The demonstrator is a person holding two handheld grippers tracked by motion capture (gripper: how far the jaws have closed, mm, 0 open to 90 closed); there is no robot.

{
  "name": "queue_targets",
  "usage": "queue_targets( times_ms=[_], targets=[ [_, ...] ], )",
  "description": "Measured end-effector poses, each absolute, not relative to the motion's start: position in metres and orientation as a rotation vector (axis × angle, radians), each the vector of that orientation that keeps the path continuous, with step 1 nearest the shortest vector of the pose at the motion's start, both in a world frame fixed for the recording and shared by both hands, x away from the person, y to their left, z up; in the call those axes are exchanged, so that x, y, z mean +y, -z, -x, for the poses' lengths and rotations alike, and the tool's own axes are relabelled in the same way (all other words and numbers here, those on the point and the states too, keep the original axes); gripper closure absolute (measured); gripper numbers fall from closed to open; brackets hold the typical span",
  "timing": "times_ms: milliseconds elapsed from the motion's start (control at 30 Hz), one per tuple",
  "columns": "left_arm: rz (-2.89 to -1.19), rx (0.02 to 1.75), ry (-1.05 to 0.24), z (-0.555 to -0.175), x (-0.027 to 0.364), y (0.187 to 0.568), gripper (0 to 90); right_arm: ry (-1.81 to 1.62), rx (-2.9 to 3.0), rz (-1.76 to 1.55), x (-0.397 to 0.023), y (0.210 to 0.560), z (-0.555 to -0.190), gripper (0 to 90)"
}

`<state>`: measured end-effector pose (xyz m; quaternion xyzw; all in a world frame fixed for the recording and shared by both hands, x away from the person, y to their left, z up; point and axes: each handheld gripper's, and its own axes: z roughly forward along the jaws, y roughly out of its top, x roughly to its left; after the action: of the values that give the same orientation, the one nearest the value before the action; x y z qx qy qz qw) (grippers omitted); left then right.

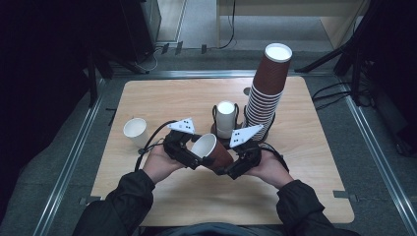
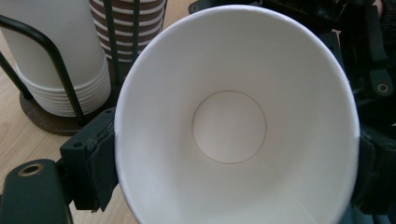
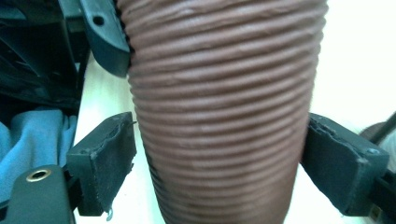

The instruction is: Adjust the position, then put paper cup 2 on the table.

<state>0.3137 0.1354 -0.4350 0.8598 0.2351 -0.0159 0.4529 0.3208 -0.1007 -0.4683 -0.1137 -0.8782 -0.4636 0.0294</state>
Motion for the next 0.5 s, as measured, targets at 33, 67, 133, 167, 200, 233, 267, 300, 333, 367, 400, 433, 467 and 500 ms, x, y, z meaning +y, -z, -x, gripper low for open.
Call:
queue_targets(
  times_ms=[33,67,133,167,200,233,267,300,333,367,400,433,467,500],
  targets=[
    [-2.120,0.582,0.036,-0.314,0.136,0.435,9.7,1.430,-2.716,0.354,-0.101,0.468,-0.321,13.7],
    [-2.127,0.579,0.036,-0.314,0.137,0.434,9.8,1.424,-2.728,0.359,-0.102,0.468,-0.321,13.7],
    [-2.135,0.582,0.024,-0.314,0.139,0.433,9.8,1.410,-2.739,0.361,-0.103,0.468,-0.321,13.6],
    [-2.137,0.583,0.023,-0.314,0.139,0.433,9.8,1.410,-2.738,0.361,-0.104,0.468,-0.320,13.6],
    [-2.144,0.582,0.013,-0.315,0.141,0.432,9.7,1.407,-2.737,0.365,-0.105,0.467,-0.320,13.6],
    [-2.152,0.585,0.006,-0.315,0.142,0.432,9.7,1.405,-2.738,0.372,-0.105,0.466,-0.319,13.6],
    [-2.158,0.585,0.009,-0.316,0.144,0.432,9.8,1.406,-2.739,0.379,-0.106,0.466,-0.318,13.6],
    [-2.158,0.588,0.003,-0.316,0.146,0.431,9.8,1.408,-2.743,0.381,-0.108,0.465,-0.318,13.7],
    [-2.159,0.590,0.000,-0.316,0.147,0.431,9.8,1.401,-2.739,0.393,-0.109,0.464,-0.317,13.6],
    [-2.164,0.595,0.006,-0.317,0.149,0.431,9.7,1.398,-2.740,0.401,-0.110,0.464,-0.316,13.7],
    [-2.166,0.595,-0.005,-0.318,0.150,0.430,9.7,1.402,-2.741,0.401,-0.112,0.463,-0.316,13.6],
    [-2.166,0.598,-0.003,-0.318,0.152,0.430,9.7,1.403,-2.745,0.413,-0.115,0.463,-0.316,13.6],
    [-2.170,0.599,-0.001,-0.318,0.153,0.429,9.7,1.395,-2.746,0.429,-0.117,0.463,-0.315,13.7],
    [-2.172,0.598,-0.007,-0.318,0.154,0.429,9.7,1.401,-2.758,0.433,-0.118,0.463,-0.316,13.7]
  ],
)
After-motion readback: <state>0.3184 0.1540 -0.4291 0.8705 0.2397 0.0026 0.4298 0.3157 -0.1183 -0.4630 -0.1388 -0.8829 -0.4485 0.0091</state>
